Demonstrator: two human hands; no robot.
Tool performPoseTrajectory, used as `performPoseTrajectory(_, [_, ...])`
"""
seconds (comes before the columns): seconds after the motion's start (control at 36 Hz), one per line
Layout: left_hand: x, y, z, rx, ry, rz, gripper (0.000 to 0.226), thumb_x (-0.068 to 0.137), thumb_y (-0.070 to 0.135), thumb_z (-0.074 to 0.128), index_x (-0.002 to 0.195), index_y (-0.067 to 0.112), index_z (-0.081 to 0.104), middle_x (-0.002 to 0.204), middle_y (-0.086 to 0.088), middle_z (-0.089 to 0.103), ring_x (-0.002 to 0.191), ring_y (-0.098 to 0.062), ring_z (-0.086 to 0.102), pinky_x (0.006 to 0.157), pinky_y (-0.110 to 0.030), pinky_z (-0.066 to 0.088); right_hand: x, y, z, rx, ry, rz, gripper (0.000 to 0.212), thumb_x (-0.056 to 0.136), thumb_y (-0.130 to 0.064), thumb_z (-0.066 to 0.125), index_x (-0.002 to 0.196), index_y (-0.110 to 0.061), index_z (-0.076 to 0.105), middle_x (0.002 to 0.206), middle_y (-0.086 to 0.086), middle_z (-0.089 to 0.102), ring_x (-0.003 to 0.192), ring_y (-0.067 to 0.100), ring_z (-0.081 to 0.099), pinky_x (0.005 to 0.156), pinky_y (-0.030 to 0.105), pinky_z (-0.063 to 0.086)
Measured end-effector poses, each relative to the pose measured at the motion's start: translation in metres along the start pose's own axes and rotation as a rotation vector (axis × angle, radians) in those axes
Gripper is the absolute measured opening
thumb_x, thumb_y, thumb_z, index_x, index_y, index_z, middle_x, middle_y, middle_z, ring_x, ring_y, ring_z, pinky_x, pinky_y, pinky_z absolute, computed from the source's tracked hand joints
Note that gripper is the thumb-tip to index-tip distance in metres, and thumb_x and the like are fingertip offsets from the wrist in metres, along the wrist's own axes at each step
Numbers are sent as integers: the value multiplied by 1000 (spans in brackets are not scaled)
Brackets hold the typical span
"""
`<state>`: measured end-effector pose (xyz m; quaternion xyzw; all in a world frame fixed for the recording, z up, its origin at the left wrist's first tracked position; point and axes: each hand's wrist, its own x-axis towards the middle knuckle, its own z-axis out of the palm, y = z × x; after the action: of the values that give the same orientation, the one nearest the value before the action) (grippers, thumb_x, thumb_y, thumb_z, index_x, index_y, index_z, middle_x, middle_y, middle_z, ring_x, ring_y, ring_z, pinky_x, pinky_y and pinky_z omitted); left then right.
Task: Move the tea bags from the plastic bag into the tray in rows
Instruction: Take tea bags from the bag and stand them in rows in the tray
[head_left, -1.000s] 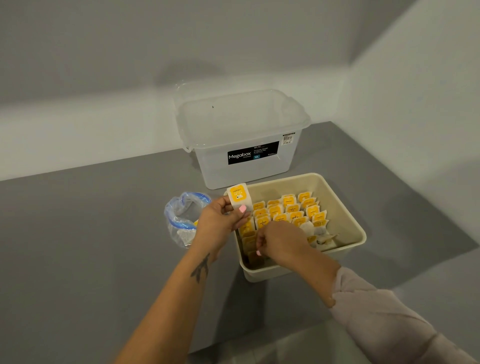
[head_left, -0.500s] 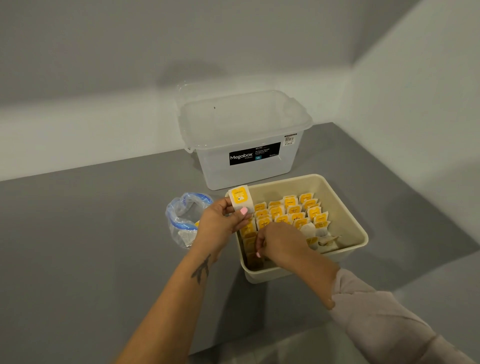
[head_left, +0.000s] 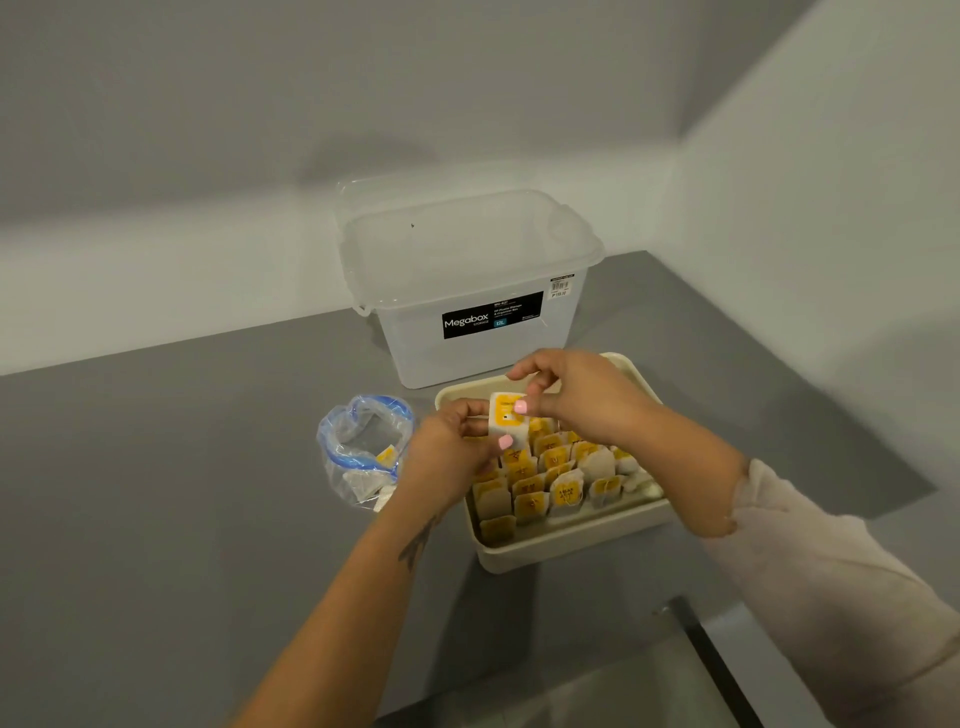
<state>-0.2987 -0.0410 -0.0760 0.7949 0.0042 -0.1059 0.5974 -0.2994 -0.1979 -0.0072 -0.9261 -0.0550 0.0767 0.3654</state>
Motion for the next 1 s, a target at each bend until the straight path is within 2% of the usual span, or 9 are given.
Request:
performPoseTrajectory(0.14, [-1,3,6,162,-25,8,31,77,24,76,103,28,61,94,6,71,88,-11,66,80,-32,57,-3,-1,-1,-116,41,-16,7,87,-21,67,93,-22,71,70,-17,55,65,1,52,56,12,34])
performPoseTrajectory(0.28, [0,-1,1,136,-57,-1,41,74,13,79,111,19,62,97,6,70,92,-11,65,82,-25,55,-9,7,-1,-187,-20,24,4,86,-21,68,89,-21,71,77,-13,60,78,6,56,73,22,43])
performPoseTrajectory(0.39, [2,-6,-6,99,-18,31,38,75,7,76,109,17,63,103,2,69,96,-12,65,83,-27,55,-11,16,5,-230,-88,43,5,86,-20,69,90,-19,71,77,-13,61,80,7,58,73,22,43])
performPoseTrajectory(0.53, [3,-10,-7,111,43,90,32,76,8,76,102,21,63,100,3,68,91,-9,65,77,-15,53,-13,25,15,-312,-194,62,7,84,-21,70,90,-19,74,90,-6,70,87,11,63,81,28,52])
performPoseTrajectory(0.69, [4,-14,-7,162,137,104,28,81,5,70,97,27,61,97,9,68,89,-3,64,72,-7,46,-12,33,38,-437,-246,76,3,84,-24,68,82,-24,71,90,-7,68,92,14,63,77,29,50])
performPoseTrajectory(0.75, [3,-13,-8,158,175,105,27,82,4,69,97,25,62,96,9,67,85,-1,63,75,-10,47,-11,34,44,-469,-265,89,5,85,-24,67,87,-23,72,95,-5,69,95,15,62,79,30,50])
performPoseTrajectory(0.86, [3,-14,-10,221,247,87,28,85,8,66,108,24,63,100,5,65,83,-4,58,68,-10,43,-9,37,54,-504,-278,119,9,86,-24,66,90,-22,73,100,-3,68,96,17,62,82,31,51])
performPoseTrajectory(0.92, [3,-13,-11,238,287,75,35,87,11,64,119,24,59,114,2,62,97,-8,57,76,-15,47,-9,40,58,-504,-252,116,11,86,-22,64,91,-22,74,98,-3,68,95,17,63,76,29,48])
performPoseTrajectory(1.0, [3,-14,-10,243,284,32,43,93,17,57,134,21,48,129,-4,56,117,-20,55,93,-32,47,-8,41,61,-504,-249,135,13,87,-23,63,94,-22,74,101,-3,68,96,17,62,76,28,46])
